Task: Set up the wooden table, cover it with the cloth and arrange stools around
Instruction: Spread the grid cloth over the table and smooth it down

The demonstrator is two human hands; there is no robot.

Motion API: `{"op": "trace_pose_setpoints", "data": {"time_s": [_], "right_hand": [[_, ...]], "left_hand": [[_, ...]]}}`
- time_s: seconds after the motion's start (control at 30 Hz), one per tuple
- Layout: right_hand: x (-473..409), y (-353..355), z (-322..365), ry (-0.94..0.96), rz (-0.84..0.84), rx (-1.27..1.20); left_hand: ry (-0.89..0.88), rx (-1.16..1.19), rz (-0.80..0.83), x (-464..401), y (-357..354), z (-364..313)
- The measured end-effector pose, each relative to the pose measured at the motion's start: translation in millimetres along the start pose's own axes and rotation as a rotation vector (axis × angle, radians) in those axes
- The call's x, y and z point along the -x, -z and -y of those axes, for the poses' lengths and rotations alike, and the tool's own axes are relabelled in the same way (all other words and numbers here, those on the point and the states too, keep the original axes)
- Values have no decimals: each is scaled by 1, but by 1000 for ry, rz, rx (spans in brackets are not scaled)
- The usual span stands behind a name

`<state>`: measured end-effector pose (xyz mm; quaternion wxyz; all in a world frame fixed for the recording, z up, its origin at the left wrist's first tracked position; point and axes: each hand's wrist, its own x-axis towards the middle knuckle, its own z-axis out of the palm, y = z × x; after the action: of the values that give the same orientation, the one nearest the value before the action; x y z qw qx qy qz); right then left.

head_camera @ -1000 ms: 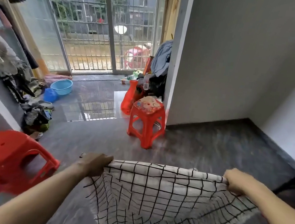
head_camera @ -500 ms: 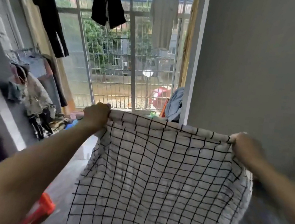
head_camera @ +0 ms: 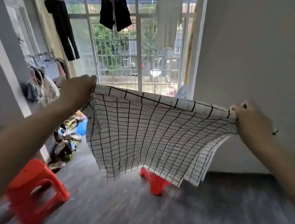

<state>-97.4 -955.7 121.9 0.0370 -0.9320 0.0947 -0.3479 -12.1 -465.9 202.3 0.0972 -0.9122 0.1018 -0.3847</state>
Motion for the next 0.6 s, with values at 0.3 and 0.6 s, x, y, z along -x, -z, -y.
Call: {"op": "trace_pose_setpoints", "data": {"time_s": [0.3,0.6], "right_hand": [[220,6,3,94,330,197],[414,37,-12,178,475,274]], "left_hand": [[-151,84,334,240,-21,-8],[-166,350,649,457,-16,-22]]}}
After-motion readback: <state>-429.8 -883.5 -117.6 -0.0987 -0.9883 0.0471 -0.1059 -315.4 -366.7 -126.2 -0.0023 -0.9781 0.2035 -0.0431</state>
